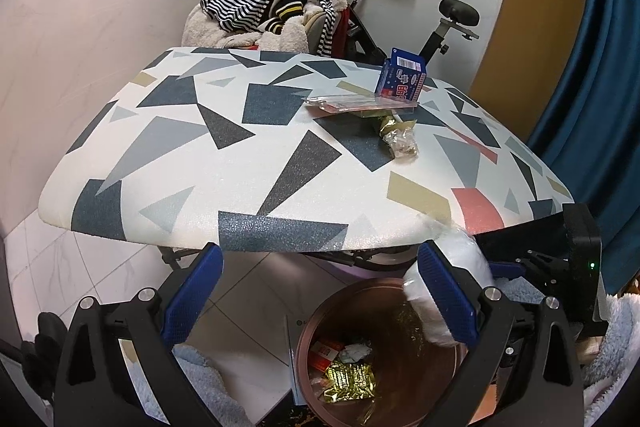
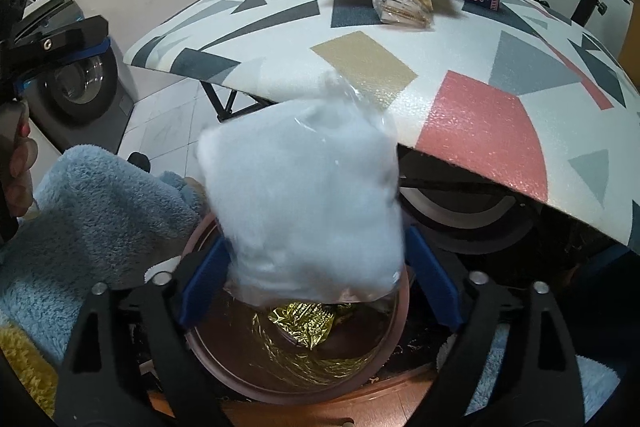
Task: Collect trash
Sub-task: 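Lower the white plastic bag into the bin and open the right gripper, then move both grippers back over the table toward the remaining trash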
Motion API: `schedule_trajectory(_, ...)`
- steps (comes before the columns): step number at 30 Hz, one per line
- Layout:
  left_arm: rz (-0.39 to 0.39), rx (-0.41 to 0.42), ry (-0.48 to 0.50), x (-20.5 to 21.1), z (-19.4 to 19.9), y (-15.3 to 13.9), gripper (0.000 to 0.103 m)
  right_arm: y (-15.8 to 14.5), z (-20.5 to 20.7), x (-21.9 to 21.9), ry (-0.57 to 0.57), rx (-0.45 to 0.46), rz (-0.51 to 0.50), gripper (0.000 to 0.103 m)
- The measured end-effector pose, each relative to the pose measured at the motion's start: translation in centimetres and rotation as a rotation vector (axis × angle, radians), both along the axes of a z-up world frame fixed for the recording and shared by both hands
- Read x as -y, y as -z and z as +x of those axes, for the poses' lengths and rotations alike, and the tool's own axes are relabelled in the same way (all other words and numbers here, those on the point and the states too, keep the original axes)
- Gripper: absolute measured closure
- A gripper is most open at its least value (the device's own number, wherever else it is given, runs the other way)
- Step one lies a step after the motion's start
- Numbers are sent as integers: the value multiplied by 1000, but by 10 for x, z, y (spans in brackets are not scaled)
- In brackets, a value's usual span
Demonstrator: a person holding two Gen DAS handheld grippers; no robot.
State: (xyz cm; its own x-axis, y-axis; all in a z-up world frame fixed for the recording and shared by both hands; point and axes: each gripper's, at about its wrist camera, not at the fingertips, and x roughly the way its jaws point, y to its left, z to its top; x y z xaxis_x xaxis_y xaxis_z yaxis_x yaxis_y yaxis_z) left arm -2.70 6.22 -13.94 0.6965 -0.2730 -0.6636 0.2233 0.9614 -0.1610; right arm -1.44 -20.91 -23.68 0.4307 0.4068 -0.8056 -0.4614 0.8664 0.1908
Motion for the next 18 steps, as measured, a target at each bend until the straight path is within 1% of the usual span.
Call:
schedule_trajectory(6,3,2,4,1,0,0,8,-2,1,5,20,10,10,8)
schedule_trajectory(13,6,5,7,2,0,0,8,-5,4,18,90,16,47,8)
schedule_trajectory(18,15,12,6,1,2,-3,8,-9,7,22,107,30,45,7)
